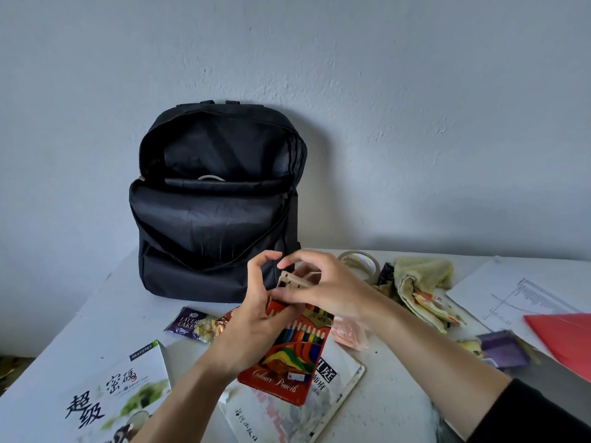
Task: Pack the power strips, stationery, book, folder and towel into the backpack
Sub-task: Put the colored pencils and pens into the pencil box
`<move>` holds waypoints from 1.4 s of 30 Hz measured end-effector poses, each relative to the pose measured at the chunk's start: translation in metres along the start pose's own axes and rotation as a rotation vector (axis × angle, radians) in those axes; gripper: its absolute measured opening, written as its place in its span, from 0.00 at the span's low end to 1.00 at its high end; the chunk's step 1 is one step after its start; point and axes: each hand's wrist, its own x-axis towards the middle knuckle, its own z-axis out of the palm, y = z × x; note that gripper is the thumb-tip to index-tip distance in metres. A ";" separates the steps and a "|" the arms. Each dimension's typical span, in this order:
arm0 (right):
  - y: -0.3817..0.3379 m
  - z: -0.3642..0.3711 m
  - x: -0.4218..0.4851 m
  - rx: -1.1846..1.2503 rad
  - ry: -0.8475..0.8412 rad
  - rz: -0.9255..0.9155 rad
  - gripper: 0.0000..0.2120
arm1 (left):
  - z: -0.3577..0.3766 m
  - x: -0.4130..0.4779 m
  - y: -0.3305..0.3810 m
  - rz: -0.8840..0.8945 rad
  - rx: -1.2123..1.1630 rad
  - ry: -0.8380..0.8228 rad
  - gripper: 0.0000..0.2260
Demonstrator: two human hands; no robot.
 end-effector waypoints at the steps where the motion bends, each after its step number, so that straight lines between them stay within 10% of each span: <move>1: -0.001 -0.002 -0.001 0.017 0.012 -0.005 0.18 | 0.001 0.000 0.000 0.001 -0.002 0.001 0.28; 25: 0.013 -0.012 -0.030 -0.297 0.434 -0.305 0.05 | 0.008 -0.007 -0.007 -0.274 -0.252 0.099 0.19; 42: -0.006 -0.029 -0.023 0.277 0.110 0.068 0.07 | 0.008 -0.004 0.009 -0.027 -0.076 0.134 0.15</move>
